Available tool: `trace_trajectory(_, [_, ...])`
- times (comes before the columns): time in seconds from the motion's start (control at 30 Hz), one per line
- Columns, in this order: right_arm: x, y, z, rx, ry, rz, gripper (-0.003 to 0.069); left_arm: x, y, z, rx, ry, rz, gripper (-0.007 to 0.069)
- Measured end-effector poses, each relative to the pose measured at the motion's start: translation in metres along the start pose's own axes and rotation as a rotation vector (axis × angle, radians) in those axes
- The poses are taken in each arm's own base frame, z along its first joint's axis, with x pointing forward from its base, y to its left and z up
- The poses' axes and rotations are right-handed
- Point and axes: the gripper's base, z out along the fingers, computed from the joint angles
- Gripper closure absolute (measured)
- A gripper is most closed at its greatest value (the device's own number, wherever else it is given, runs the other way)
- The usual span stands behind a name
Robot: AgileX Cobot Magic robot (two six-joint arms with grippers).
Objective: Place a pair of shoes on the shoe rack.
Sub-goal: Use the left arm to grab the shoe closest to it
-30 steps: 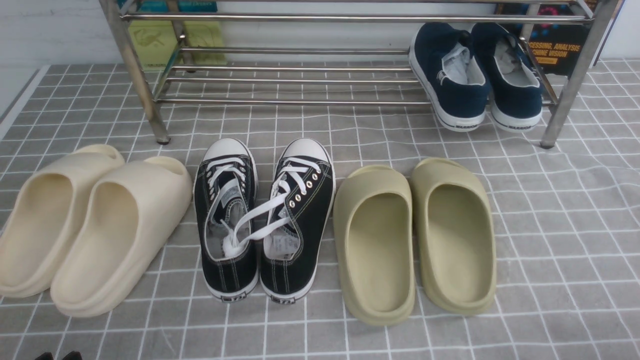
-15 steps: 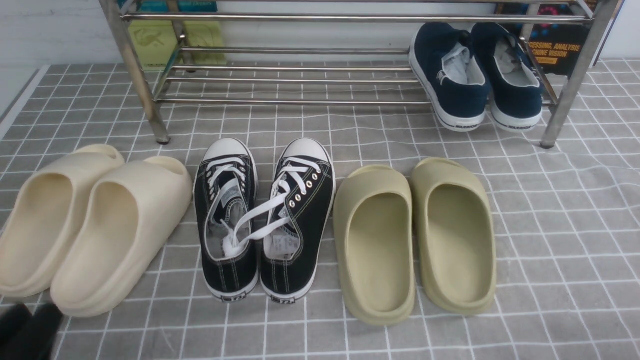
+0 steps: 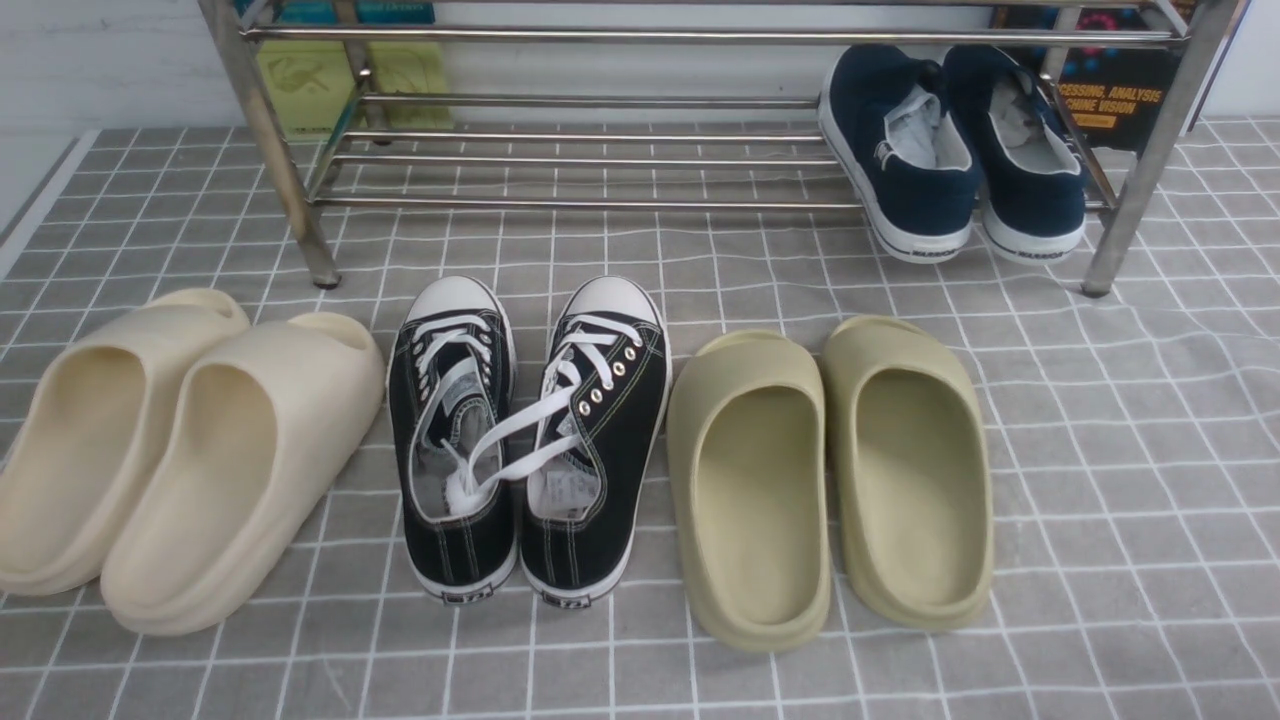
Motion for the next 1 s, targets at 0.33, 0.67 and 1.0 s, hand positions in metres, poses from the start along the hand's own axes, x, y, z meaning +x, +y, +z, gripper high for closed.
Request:
trace_trajectory(0.33, [0.0, 0.0, 0.0, 0.0, 0.0, 0.0, 0.042, 0.005, -0.011, 0.053, -0.202, 0.801, 0.125, 0.0638])
trace_trajectory(0.67, [0.0, 0.0, 0.0, 0.0, 0.0, 0.0, 0.042, 0.101, 0.02, 0.102, -0.463, 1.368, -0.081, 0.0638])
trace_trajectory(1.0, [0.0, 0.0, 0.0, 0.0, 0.0, 0.0, 0.042, 0.189, 0.015, 0.156, -0.353, 1.754, -0.003, 0.0397])
